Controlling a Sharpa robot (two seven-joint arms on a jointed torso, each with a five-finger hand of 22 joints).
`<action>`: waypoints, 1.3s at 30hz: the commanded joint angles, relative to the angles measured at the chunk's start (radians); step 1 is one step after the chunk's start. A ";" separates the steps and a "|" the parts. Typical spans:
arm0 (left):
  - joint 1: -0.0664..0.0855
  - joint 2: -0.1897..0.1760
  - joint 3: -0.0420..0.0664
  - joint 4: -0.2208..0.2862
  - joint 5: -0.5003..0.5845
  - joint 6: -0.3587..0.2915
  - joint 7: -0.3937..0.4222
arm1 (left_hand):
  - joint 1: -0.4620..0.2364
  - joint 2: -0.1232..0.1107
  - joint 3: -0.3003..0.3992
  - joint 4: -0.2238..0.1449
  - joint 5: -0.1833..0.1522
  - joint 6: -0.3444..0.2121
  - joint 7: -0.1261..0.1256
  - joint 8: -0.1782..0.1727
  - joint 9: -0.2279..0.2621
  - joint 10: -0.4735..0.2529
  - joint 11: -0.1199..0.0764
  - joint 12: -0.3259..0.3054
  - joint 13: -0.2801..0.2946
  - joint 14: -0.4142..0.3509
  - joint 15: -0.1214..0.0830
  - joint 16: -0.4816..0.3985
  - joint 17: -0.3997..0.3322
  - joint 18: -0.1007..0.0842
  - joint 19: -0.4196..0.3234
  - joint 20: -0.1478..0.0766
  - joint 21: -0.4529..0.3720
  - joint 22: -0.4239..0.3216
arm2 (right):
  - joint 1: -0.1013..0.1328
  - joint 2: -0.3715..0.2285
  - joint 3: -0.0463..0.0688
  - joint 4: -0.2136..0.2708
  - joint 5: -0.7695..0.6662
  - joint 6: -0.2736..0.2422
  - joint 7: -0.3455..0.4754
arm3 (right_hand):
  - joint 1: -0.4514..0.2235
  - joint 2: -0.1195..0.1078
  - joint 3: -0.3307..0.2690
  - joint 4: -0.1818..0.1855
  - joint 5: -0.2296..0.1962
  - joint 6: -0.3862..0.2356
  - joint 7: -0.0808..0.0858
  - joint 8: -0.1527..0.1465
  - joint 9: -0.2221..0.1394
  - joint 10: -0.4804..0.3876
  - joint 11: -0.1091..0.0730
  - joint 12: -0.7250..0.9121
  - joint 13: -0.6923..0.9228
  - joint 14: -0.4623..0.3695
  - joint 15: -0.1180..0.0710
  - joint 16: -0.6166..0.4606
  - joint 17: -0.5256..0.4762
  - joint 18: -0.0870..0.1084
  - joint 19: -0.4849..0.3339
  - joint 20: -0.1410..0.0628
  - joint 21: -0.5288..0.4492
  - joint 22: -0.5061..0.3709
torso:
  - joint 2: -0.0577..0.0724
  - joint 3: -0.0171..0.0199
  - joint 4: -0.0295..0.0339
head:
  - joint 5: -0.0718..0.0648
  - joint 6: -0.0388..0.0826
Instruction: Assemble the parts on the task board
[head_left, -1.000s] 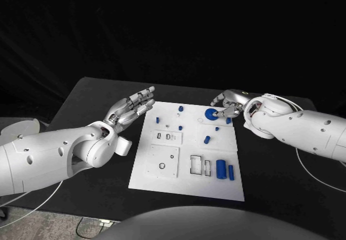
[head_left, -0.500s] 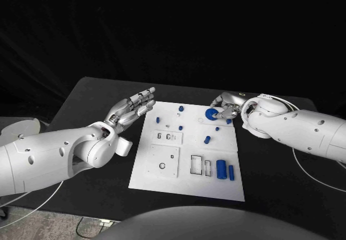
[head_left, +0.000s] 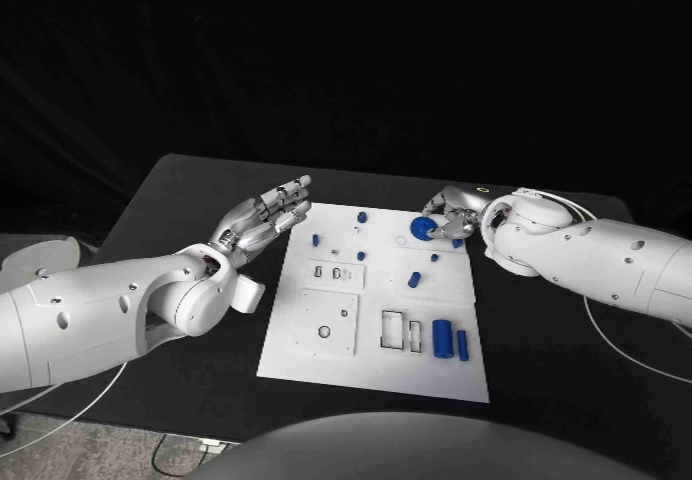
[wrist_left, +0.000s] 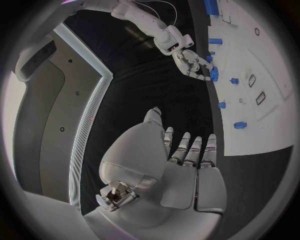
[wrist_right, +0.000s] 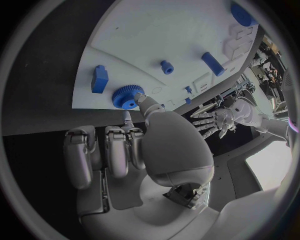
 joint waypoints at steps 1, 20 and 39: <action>0.000 0.002 0.001 0.002 0.001 0.022 0.007 | 0.010 0.002 0.005 0.001 0.003 -0.003 0.006 0.000 0.000 0.000 0.005 -0.001 0.001 0.002 -0.003 0.006 0.001 0.017 0.000 0.007 0.003 0.000 | 0.000 0.004 0.000 -0.003 -0.022 0.031 -0.024 | -0.009 0.004 0.007 0.000 -0.018 0.001 0.004 0.001 -0.002 0.105 0.009 0.004 0.263 0.104 0.006 0.003 0.263 -0.007 0.106 0.001 0.004 0.263 | 0.000 0.0007 -0.0004 | -0.001 0.000; 0.000 0.000 0.001 0.005 0.002 0.028 0.006 | 0.010 0.002 0.006 0.001 0.003 -0.002 0.007 0.000 0.000 0.000 0.006 -0.001 0.001 0.002 -0.002 0.007 0.001 0.017 0.001 0.007 0.004 0.000 | -0.007 0.034 0.000 -0.035 -0.044 0.021 -0.003 | 0.006 0.016 0.022 -0.025 -0.030 0.180 0.005 0.083 0.042 0.105 0.012 0.004 0.263 0.104 0.011 0.003 0.263 -0.007 0.106 0.008 0.004 0.263 | -0.001 0.0011 0.0007 | -0.005 0.000; -0.002 -0.001 0.001 0.005 0.008 0.035 0.004 | 0.012 0.003 0.007 0.000 0.005 -0.003 0.008 0.000 0.000 0.000 0.007 0.000 0.001 0.004 -0.001 0.008 0.001 0.017 0.002 0.007 0.005 0.001 | 0.016 -0.008 0.000 0.040 -0.012 -0.066 0.049 | -0.037 -0.031 0.041 -0.018 0.268 0.262 0.005 0.089 0.071 0.105 0.025 0.004 0.263 0.104 0.020 0.003 0.263 -0.007 0.106 0.015 0.004 0.263 | -0.001 -0.0006 -0.0007 | -0.001 0.000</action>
